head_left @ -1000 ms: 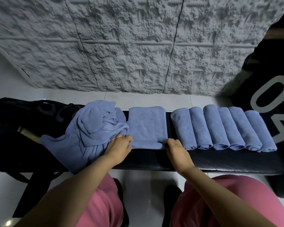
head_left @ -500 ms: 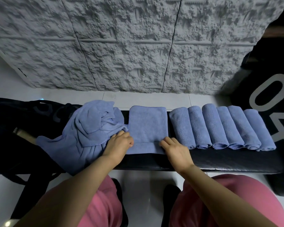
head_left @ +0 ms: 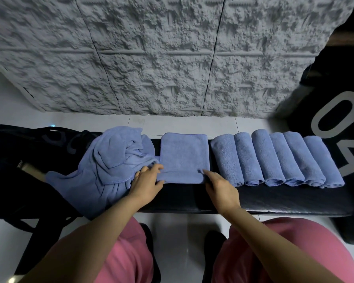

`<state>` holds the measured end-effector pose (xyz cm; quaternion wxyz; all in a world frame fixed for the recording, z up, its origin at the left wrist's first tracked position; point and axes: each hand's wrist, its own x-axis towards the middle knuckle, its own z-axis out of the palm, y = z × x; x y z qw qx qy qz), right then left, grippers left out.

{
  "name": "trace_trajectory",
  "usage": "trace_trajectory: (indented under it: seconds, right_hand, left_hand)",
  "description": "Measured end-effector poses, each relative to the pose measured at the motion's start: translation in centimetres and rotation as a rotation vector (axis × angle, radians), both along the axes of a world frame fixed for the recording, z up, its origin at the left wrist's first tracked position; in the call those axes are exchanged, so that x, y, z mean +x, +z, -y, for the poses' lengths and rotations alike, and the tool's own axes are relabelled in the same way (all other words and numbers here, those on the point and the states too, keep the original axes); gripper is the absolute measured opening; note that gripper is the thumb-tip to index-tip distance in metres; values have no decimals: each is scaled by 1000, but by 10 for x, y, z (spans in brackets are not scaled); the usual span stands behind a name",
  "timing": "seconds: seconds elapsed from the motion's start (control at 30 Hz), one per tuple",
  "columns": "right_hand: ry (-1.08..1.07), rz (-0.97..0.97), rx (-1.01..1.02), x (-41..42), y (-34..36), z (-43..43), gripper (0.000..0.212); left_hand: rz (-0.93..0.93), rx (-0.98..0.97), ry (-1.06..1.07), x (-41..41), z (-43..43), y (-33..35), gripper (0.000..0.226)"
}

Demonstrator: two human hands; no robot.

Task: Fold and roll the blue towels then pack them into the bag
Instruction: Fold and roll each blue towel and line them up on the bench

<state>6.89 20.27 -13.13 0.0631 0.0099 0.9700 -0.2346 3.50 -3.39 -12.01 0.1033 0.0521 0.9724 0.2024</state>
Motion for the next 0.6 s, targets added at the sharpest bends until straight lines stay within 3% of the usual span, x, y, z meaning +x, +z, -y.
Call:
trace_trajectory:
  seconds: [0.23, 0.37, 0.6]
  right_hand:
    - [-123, 68, -81, -4, 7, 3, 32]
    - [-85, 77, 22, -4, 11, 5, 17]
    - [132, -194, 279, 0, 11, 4, 18]
  left_hand:
    - [80, -27, 72, -5, -3, -3, 38]
    - [58, -100, 6, -3, -6, 2, 36]
    - [-280, -25, -174, -6, -3, -7, 9]
